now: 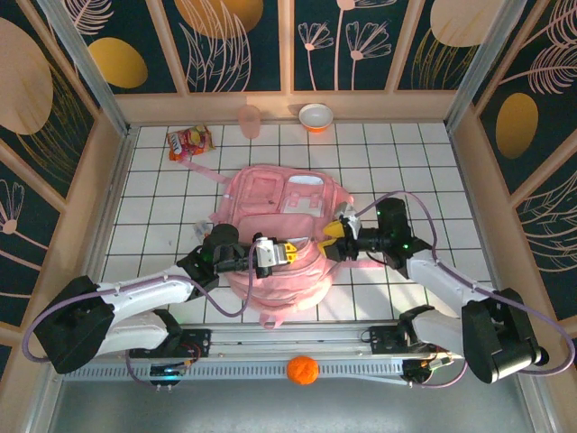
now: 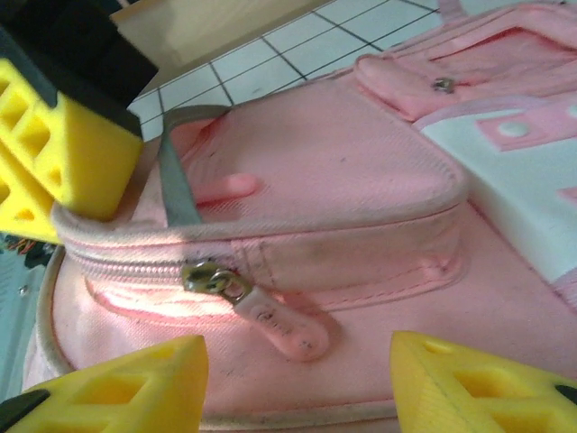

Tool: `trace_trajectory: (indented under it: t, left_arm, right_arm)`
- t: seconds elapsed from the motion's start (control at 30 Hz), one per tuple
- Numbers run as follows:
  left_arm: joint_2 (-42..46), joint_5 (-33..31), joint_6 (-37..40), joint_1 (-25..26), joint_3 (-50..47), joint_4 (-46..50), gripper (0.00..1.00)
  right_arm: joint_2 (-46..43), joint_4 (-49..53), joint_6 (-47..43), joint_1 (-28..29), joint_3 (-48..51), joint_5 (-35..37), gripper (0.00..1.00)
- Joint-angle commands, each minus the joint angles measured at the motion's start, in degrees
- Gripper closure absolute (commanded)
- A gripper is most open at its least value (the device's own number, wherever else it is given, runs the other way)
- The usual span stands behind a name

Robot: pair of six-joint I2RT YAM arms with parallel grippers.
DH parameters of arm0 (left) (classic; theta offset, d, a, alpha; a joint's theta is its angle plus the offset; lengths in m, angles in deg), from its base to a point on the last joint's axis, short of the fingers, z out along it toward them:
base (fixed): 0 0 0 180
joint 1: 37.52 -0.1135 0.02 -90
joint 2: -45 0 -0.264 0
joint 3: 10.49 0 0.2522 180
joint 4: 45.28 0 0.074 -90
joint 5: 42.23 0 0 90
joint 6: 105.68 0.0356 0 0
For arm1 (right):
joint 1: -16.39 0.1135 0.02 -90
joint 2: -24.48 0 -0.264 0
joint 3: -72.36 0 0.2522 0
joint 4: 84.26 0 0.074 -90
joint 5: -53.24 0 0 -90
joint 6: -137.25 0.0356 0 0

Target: Pack books, pencil case, and school supplies into a backpack

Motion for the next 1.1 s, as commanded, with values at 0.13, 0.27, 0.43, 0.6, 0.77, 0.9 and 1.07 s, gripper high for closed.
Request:
trace_trajectory:
  t: [0.13,0.27,0.43,0.6,0.77,0.9,1.07]
  left_arm:
    - [0.4,4.8,2.3,-0.3,3.6,-4.0,1.0]
    - [-0.7,6.7,3.7,-0.3,4.6,-2.4,1.0]
    - [-1.5,6.7,4.6,-0.3,5.3,-2.1,1.0]
    - [-1.9,0.8,3.8,-0.3,5.2,-3.1,1.0]
    - [-2.5,-2.1,3.4,-0.3,4.9,-4.1,1.0]
    - [-2.7,-2.5,3.6,-0.3,5.3,-3.8,1.0]
    - [-2.6,-3.8,3.9,-0.3,5.3,-4.0,1.0]
  right_arm:
    - [3.2,2.6,-7.0,1.9,-3.0,-2.9,0.45]
    - [5.3,3.7,-9.7,2.8,-5.6,0.3,0.44]
    - [6.8,5.8,-12.5,3.5,-7.8,1.0,0.46]
    - [5.6,10.6,-12.5,5.7,-7.7,2.0,0.53]
    - [0.8,8.2,-8.2,6.8,-4.5,2.5,0.59]
    - [-1.2,6.1,-6.1,6.7,-3.9,1.4,0.65]
    - [-2.1,7.6,-5.0,6.7,-4.1,1.0,0.69]
